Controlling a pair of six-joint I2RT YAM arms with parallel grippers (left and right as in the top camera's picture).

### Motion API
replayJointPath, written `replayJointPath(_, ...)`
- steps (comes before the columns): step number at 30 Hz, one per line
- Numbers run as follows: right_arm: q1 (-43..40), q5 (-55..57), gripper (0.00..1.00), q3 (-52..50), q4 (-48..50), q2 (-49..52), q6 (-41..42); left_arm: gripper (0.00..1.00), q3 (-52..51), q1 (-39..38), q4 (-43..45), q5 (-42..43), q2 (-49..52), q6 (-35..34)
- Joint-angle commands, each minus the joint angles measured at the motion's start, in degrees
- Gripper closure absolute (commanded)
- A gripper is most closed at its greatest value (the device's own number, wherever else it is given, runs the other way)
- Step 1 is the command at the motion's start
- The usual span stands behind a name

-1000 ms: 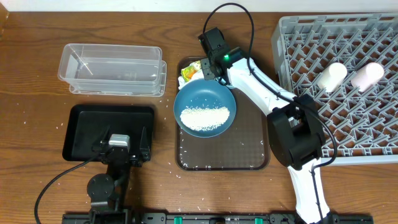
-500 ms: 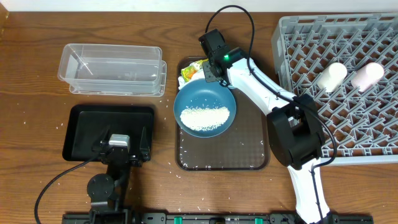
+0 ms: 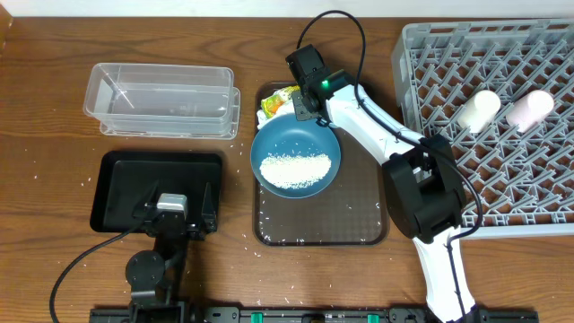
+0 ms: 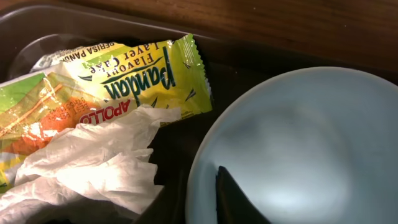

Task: Sort waste into correct bins and load items into the dishwasher rack
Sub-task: 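Lift the light blue cup and carry it to the dish rack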

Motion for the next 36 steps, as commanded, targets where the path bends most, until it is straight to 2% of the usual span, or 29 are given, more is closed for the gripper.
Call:
replayJointPath(1, 0.63, -0.26, 0.9, 1.29, -0.57, 0.61, 0.55, 0.04, -1.05, 0.24, -1.88, 0.57, -0.04, 0.35)
replayJointPath(6, 0.35, -0.26, 0.99, 5.16, -3.13, -0.87, 0.52, 0.03, -1.05, 0.24, -1.88, 0.57, -0.04, 0.35)
replayJointPath(12, -2.95, -0.72, 0.99, 14.16, -9.31, -4.09, -0.46, 0.04, -1.05, 0.24, -1.88, 0.57, -0.04, 0.35)
replayJointPath(16, -7.63, -3.15, 0.99, 19.3, -13.57, -7.56, -3.34, 0.03, -1.05, 0.24, -1.88, 0.57, -0.04, 0.35)
replayJointPath(20, -15.87, -8.07, 0.99, 21.2, -14.95, -12.26, -4.9, 0.03, -1.05, 0.24, -1.88, 0.57, -0.04, 0.35)
replayJointPath(23, -24.13, -17.16, 0.99, 21.2, -15.02, -14.86, -6.14, 0.04, -1.05, 0.24, -1.88, 0.57, -0.04, 0.35)
replayJointPath(29, -41.79, -47.54, 0.99, 20.94, -13.66, -13.81, -9.84, 0.04, -1.05, 0.24, -1.88, 0.57, -0.04, 0.35)
replayJointPath(36, -53.62, -61.9, 0.99, 20.92, -12.33, -7.08, -9.84, 0.03, -1.05, 0.24, -1.88, 0.57, -0.04, 0.35)
